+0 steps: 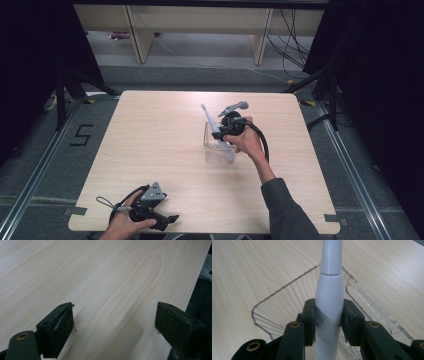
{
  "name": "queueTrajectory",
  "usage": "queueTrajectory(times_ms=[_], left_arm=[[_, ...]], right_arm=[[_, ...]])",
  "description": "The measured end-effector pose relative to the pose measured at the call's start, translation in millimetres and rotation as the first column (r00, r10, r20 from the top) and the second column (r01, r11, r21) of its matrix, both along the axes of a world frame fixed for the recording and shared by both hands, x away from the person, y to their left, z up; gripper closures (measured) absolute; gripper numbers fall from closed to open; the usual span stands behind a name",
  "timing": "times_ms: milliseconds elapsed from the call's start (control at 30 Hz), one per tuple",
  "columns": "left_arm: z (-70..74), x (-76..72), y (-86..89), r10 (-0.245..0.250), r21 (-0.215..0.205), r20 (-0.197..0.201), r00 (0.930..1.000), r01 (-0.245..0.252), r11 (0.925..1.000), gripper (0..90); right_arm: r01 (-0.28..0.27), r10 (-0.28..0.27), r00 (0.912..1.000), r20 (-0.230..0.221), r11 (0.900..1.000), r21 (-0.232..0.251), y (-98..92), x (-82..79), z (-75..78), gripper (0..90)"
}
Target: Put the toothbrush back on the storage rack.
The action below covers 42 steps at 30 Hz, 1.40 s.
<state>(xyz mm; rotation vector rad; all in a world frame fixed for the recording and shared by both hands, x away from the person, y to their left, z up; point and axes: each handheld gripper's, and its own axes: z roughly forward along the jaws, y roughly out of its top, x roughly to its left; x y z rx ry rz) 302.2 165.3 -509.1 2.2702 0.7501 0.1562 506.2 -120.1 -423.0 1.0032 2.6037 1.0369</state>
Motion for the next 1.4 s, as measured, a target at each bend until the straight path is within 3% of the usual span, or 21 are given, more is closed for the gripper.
queueTrajectory(times_ms=[33,133,200,233,333,367,400,467,533,567,600,700,767,933,1033,1100,1133,1233,1400], left_arm=[[0.0,0.0,0.0,0.001,0.000,0.000,1.0000,-0.001,1.0000,14.9],[0.0,0.0,0.0,0.000,0.000,0.000,1.0000,0.000,1.0000,14.9],[-0.1,0.1,0.0,0.000,0.001,0.001,1.0000,0.000,1.0000,14.9],[0.0,0.0,0.0,-0.001,0.001,0.000,1.0000,0.001,1.0000,14.9],[0.2,0.1,0.3,-0.009,0.004,0.000,1.0000,0.009,1.0000,14.9],[-0.1,-0.1,-0.2,-0.006,0.000,-0.002,1.0000,0.006,1.0000,14.9],[-0.7,-1.0,-1.3,0.000,-0.015,-0.007,1.0000,-0.001,0.9999,14.9],[-0.5,-0.9,-1.3,-0.003,-0.015,-0.009,1.0000,0.003,0.9999,14.9],[-0.1,-0.1,-0.1,-0.002,0.000,0.001,1.0000,0.002,1.0000,14.9],[-0.4,-0.8,-0.8,-0.001,-0.013,-0.006,1.0000,0.001,0.9999,14.9],[-0.2,-0.1,-0.1,-0.004,0.002,0.001,1.0000,0.004,1.0000,14.9],[0.0,0.1,-0.1,-0.012,0.005,-0.003,0.9999,0.012,0.9999,14.9],[-0.9,-1.1,-1.4,-0.001,-0.016,-0.009,1.0000,0.001,0.9999,14.9],[-0.4,0.1,-0.1,-0.006,0.005,-0.002,1.0000,0.006,1.0000,14.9],[-0.6,-0.2,-0.3,-0.006,0.002,-0.003,1.0000,0.006,1.0000,14.9],[-0.3,0.1,-0.1,-0.006,0.003,-0.002,1.0000,0.006,1.0000,14.9],[-0.5,0.0,-0.3,-0.002,0.001,-0.003,1.0000,0.002,1.0000,14.9],[-0.5,-0.3,-0.7,-0.012,0.008,-0.006,0.9999,0.012,0.9999,14.9],[-0.6,-0.3,-0.6,-0.012,0.011,-0.007,0.9999,0.012,0.9999,14.9]], right_arm=[[0.015,-0.014,0.9997,0.022,1.000,-0.027,-0.1,1.4,-1.9,66.4],[-0.002,0.002,1.0000,-0.001,0.999,-0.032,0.8,-0.3,0.2,66.4],[-0.029,0.030,0.9993,0.024,0.999,-0.042,2.3,1.4,-0.2,66.3],[-0.017,0.018,0.9997,0.016,1.000,-0.026,4.0,0.9,-1.8,66.3],[0.007,-0.007,1.0000,-0.001,0.999,-0.051,4.9,0.0,0.1,66.3],[-0.026,0.027,0.9994,0.024,0.998,-0.050,4.7,2.5,-1.8,66.3],[0.005,-0.005,1.0000,0.006,0.999,-0.053,5.5,1.2,-1.4,66.2],[-0.011,0.012,0.9997,0.021,0.999,-0.045,6.0,3.1,-2.7,66.2],[0.002,-0.002,1.0000,-0.004,0.999,-0.040,7.3,3.1,-2.4,66.1],[0.008,-0.007,0.9999,0.014,0.999,-0.036,7.5,3.7,-5.0,66.1],[0.043,-0.043,0.9991,0.006,0.998,-0.054,8.4,3.1,-5.1,66.1],[0.004,-0.004,1.0000,0.008,1.000,-0.027,8.3,4.4,-5.9,65.9],[-0.008,0.009,0.9998,0.019,0.999,-0.047,7.1,6.0,-5.3,65.7],[0.003,-0.003,1.0000,0.006,0.999,-0.041,7.4,4.8,-6.1,64.6],[0.041,-0.042,0.9991,-0.010,0.999,-0.036,4.8,2.9,-4.5,58.0],[0.025,-0.025,0.9996,0.016,1.000,-0.002,2.4,2.5,-3.0,54.2],[0.029,-0.029,0.9996,-0.002,0.999,-0.012,1.3,0.5,0.1,52.7],[-0.007,0.007,0.9981,0.062,1.000,0.000,-2.1,-1.2,4.0,49.7],[-0.005,0.004,0.9981,0.061,1.000,0.017,-5.6,-11.8,14.2,47.6]])
